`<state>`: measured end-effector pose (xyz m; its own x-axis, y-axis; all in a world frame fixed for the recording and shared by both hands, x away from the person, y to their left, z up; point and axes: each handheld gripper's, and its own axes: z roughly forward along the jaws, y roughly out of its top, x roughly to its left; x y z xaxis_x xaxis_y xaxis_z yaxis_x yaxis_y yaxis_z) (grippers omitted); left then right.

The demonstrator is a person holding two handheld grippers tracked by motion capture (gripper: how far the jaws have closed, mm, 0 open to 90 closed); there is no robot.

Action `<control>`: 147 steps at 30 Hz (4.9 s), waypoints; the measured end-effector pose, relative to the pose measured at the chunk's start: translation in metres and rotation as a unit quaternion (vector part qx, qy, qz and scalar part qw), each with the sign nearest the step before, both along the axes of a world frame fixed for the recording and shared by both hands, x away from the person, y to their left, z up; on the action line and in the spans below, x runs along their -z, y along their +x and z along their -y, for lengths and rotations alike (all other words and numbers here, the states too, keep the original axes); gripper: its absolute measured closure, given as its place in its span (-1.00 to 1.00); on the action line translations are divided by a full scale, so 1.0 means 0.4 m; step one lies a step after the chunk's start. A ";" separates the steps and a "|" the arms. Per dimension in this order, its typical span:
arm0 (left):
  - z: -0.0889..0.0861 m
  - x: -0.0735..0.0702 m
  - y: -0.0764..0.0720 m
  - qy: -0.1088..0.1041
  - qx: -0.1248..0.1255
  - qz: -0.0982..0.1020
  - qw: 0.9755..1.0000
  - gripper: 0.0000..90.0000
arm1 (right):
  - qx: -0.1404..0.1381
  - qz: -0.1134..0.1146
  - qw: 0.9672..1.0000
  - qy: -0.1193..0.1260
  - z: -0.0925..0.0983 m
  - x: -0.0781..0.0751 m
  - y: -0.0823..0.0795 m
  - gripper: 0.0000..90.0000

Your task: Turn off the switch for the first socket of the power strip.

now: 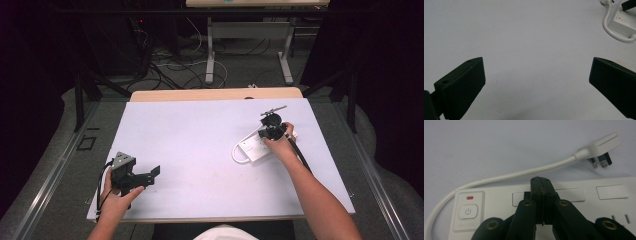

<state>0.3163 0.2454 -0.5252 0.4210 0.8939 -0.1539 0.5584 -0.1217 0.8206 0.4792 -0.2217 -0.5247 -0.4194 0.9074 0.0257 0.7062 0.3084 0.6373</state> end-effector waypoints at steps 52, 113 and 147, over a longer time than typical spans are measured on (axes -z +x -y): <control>-0.001 0.001 0.000 -0.001 -0.002 -0.001 1.000 -0.99 | -0.031 0.014 0.999 0.022 -0.033 -0.069 -0.030 0.57; -0.003 0.000 -0.003 -0.002 -0.006 -0.001 1.000 -0.99 | -0.039 0.081 0.995 0.040 0.080 -0.123 -0.288 -1.00; 0.000 0.003 -0.003 -0.006 -0.008 -0.003 1.000 -0.99 | 0.012 0.116 0.990 0.085 0.184 -0.038 -0.380 -1.00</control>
<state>0.3150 0.2454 -0.5262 0.4057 0.8985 -0.1676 0.5651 -0.1024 0.8187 0.3273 -0.2953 -0.5096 -0.4102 0.9081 0.0840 0.5414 0.1684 0.8237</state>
